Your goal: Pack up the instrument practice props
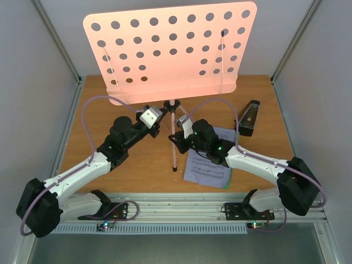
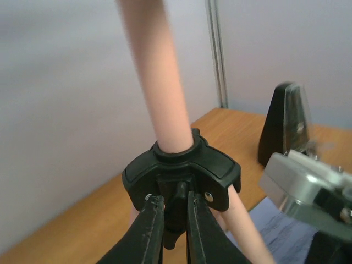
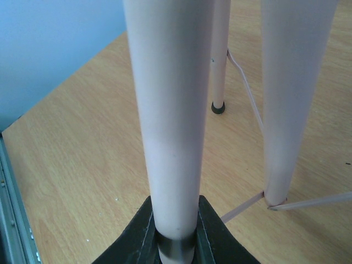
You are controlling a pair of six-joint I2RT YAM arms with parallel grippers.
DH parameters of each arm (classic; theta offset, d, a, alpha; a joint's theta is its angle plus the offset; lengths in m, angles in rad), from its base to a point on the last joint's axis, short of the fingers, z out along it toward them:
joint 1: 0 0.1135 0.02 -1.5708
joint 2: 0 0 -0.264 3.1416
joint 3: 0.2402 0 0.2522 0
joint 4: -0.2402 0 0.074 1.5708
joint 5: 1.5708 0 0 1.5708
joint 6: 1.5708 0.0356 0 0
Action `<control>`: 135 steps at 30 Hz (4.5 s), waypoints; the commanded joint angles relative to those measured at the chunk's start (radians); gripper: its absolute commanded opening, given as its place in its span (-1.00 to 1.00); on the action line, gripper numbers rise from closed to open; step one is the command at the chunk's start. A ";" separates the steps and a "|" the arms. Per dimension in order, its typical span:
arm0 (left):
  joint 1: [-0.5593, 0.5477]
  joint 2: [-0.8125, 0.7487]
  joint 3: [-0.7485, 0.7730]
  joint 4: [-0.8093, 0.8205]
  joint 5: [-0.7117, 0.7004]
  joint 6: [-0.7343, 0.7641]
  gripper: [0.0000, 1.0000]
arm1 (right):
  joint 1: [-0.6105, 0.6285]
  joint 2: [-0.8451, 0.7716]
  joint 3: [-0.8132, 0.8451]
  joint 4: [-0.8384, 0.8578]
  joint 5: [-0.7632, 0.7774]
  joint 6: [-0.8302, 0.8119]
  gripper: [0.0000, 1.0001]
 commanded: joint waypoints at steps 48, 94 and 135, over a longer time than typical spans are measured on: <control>0.031 -0.135 -0.119 0.080 -0.093 -1.446 0.24 | 0.021 -0.053 -0.025 -0.013 -0.047 0.020 -0.98; -0.109 -0.059 -0.045 0.066 -0.057 0.591 0.19 | 0.019 -0.068 -0.029 -0.021 -0.044 0.011 -0.98; -0.051 -0.001 0.039 -0.018 -0.056 0.449 -0.46 | 0.019 -0.071 -0.034 -0.013 -0.043 0.013 -0.98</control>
